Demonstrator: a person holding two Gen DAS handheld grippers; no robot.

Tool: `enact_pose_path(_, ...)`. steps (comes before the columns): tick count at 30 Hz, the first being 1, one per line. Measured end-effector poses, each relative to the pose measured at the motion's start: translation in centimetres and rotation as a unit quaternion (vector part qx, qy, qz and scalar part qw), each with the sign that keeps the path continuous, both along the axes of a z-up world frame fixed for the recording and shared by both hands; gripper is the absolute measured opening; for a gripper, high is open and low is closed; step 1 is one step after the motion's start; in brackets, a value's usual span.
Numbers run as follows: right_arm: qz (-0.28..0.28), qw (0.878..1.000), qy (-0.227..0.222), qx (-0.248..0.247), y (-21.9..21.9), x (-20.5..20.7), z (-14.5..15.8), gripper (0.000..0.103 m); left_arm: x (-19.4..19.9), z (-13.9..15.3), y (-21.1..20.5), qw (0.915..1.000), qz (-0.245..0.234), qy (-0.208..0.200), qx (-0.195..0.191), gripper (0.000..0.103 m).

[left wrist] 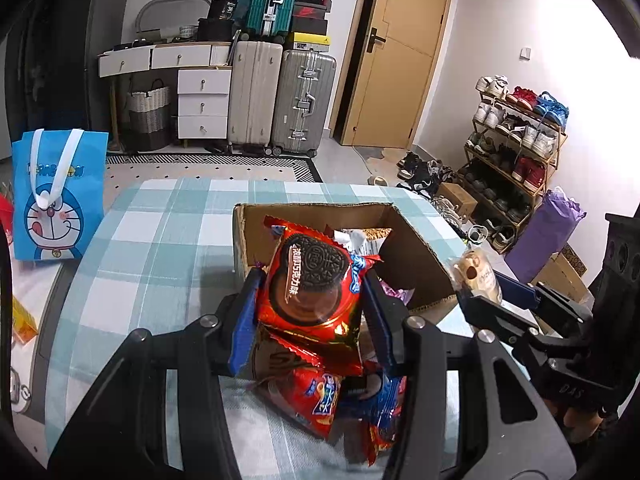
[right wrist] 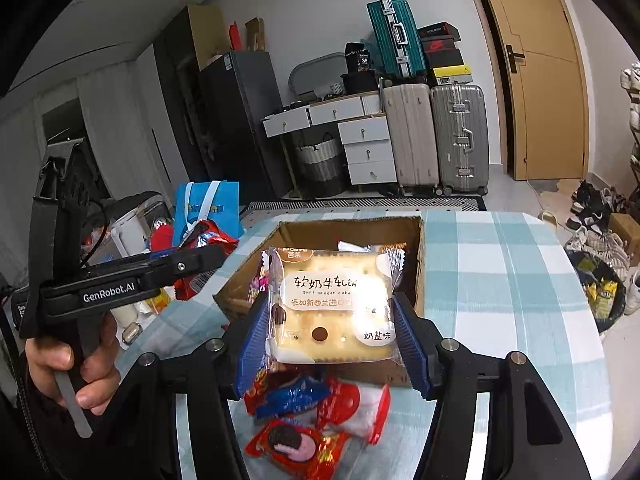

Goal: Organize snacks
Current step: 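Carry both packs into the cardboard box and open both grippers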

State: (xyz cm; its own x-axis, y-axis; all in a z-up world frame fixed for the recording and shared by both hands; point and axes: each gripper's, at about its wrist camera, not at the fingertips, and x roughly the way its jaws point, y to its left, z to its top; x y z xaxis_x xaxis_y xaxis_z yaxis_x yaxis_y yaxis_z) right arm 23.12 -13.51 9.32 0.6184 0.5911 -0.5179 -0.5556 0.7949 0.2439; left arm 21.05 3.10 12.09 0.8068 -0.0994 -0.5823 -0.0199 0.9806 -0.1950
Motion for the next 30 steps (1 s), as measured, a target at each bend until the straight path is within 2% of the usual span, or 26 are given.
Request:
enact_pose_path(8,0.004,1.000,0.011,0.003,1.0,2.1,-0.2,0.060,2.3,0.0,-0.7,0.9999,-0.002,-0.004,0.014,0.045)
enact_pose_path(30,0.004,1.000,0.025,-0.008,2.9,7.0,-2.2,0.060,8.3,-2.9,-0.2,0.9993,0.009,0.024,0.028,0.045)
